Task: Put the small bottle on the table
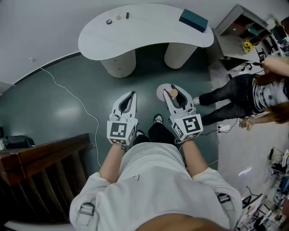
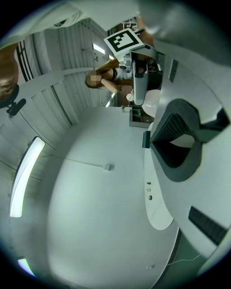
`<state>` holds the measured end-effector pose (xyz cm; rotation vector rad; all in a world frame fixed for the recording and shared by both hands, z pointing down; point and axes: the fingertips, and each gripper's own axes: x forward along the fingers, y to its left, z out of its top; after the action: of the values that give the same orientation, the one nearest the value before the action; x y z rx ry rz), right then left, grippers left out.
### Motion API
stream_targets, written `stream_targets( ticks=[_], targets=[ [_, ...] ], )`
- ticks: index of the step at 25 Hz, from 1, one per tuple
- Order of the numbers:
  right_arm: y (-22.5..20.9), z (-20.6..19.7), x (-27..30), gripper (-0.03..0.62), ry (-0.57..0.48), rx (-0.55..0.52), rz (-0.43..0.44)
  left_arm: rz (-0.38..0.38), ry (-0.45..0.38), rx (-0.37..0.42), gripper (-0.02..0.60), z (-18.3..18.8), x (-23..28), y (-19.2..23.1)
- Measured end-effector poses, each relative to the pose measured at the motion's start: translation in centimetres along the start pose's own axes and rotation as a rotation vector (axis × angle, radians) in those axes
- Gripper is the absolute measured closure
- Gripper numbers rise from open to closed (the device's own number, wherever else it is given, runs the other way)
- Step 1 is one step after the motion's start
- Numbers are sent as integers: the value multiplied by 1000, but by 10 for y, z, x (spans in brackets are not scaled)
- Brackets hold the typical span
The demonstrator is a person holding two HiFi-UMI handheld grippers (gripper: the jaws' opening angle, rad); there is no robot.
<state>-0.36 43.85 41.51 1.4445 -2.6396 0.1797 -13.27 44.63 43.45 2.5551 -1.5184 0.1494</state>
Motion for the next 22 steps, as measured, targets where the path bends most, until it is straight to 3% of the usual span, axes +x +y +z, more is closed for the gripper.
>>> stream_targets(
  ticks=[6,13,22],
  targets=[
    [-44,3,41,465,-8,5,12,8,0,1,569,8,55,10],
    [-121,23,99,465,-24,-20,35,29,3,2,569,33,154,28],
    [-206,28,141,465,-7,-17,33,23,32,-8,569,43,247,19]
  ],
)
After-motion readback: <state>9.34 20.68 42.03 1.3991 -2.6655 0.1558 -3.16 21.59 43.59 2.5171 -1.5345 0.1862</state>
